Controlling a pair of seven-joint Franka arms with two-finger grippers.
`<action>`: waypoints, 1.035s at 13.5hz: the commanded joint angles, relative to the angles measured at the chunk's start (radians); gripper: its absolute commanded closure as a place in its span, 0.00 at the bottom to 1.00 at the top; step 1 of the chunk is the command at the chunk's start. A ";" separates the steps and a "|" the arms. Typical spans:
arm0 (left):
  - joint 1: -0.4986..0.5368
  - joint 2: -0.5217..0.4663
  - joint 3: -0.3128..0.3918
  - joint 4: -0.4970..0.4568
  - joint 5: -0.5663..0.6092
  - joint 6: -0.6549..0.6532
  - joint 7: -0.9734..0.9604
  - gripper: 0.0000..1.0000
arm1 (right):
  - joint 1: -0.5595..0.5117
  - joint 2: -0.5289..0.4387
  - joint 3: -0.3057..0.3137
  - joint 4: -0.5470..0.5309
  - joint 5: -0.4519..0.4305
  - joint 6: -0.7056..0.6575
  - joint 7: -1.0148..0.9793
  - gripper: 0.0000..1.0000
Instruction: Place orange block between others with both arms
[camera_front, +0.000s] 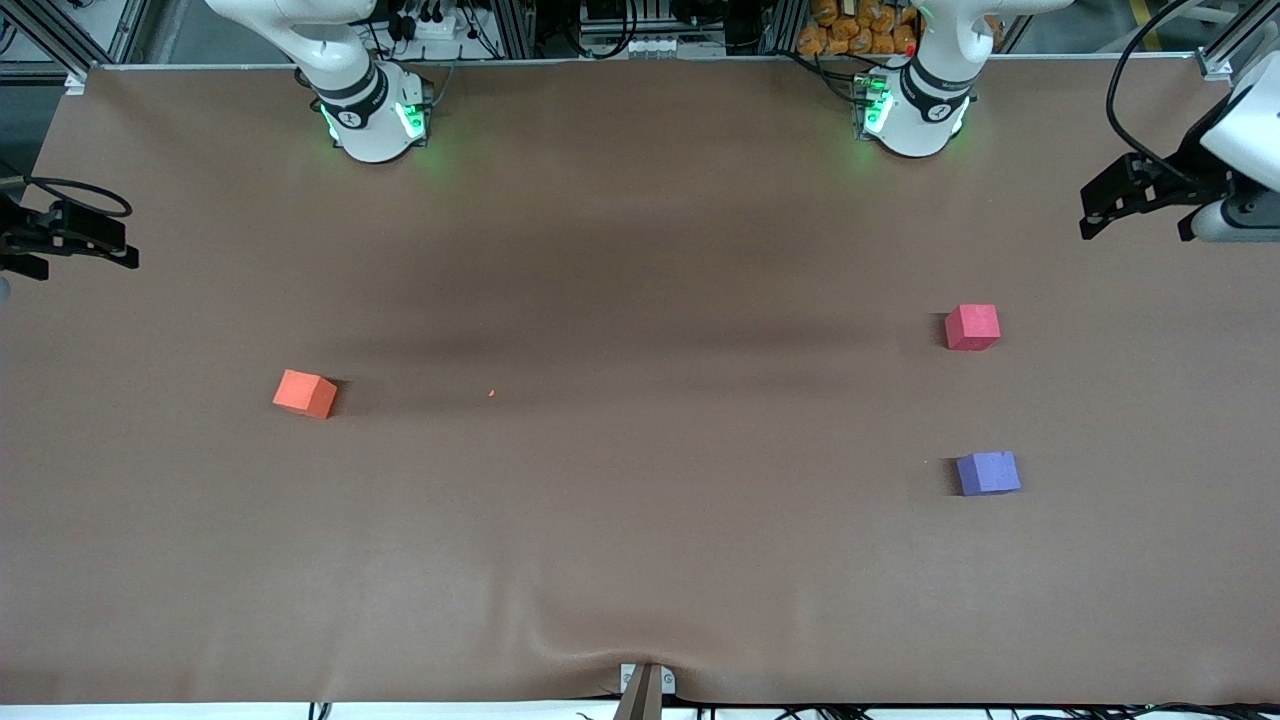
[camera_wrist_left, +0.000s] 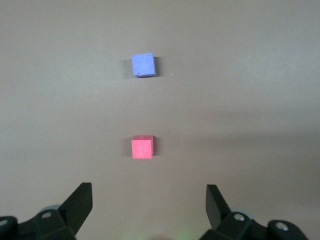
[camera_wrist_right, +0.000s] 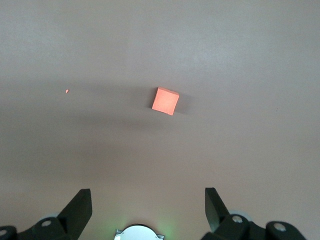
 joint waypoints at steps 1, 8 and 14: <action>0.007 -0.003 0.002 0.025 -0.022 -0.028 0.002 0.00 | 0.002 -0.014 0.001 -0.017 0.000 0.005 -0.008 0.00; 0.010 0.015 0.006 0.039 -0.011 -0.033 0.001 0.00 | 0.002 -0.010 0.001 -0.017 -0.001 0.005 -0.011 0.00; 0.010 0.013 0.006 0.037 -0.010 -0.044 -0.004 0.00 | 0.000 -0.010 0.001 -0.017 -0.010 0.006 -0.016 0.00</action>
